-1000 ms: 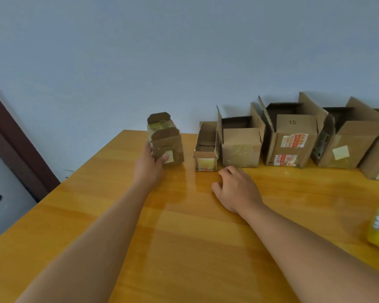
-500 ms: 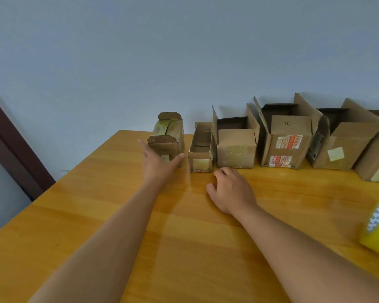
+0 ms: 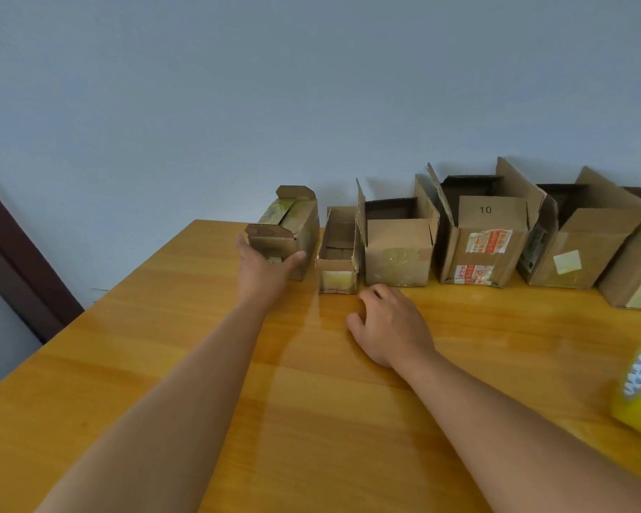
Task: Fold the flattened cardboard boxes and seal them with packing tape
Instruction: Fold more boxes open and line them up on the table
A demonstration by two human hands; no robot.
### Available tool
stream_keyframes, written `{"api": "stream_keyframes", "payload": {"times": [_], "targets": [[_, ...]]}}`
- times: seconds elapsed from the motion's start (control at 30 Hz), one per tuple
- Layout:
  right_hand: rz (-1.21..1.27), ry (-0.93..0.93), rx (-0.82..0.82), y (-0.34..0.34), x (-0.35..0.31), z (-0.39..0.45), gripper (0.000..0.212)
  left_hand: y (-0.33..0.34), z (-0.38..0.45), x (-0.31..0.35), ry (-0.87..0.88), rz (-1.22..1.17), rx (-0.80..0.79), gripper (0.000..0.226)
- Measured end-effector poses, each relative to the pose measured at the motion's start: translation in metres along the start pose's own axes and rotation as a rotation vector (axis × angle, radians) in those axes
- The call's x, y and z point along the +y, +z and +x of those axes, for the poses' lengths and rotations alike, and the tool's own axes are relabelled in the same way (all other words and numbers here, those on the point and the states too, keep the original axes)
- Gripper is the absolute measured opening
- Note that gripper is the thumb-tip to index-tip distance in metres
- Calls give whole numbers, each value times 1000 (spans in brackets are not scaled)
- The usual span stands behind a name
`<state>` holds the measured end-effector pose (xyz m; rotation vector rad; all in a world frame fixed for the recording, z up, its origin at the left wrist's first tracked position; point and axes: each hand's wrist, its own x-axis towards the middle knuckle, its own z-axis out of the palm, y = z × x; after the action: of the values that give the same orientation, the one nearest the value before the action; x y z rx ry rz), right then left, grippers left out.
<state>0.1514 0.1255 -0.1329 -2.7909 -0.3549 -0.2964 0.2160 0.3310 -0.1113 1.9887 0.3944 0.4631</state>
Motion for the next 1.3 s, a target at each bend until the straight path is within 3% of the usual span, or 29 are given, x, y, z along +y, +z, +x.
{"api": "stream_keyframes", "payload": {"times": [0.33, 0.5, 0.77, 0.83, 0.97, 1.1, 1.2, 1.3], "targets": [[-7, -3, 17, 1, 1, 0, 46, -11, -1, 4, 113, 7, -20, 135], [2, -5, 17, 1, 1, 0, 44, -17, -10, 22, 125, 81, 74, 111], [154, -206, 280, -12, -17, -25, 20, -81, -110, 13, 126, 269, 123, 103], [389, -159, 224, -20, -38, -37, 23, -98, -145, 13, 134, 324, 141, 105], [862, 72, -107, -43, -78, -63, 42, -118, -213, 16, 187, 446, 163, 112], [876, 162, -255, -61, -85, -93, 50, -120, -263, 21, 186, 419, 57, 115], [842, 155, -272, -78, -75, -115, 41, -134, -281, 28, 77, 98, -189, 113], [870, 153, -338, -97, -61, -133, 30, -150, -279, 45, -48, -138, -322, 74]]}}
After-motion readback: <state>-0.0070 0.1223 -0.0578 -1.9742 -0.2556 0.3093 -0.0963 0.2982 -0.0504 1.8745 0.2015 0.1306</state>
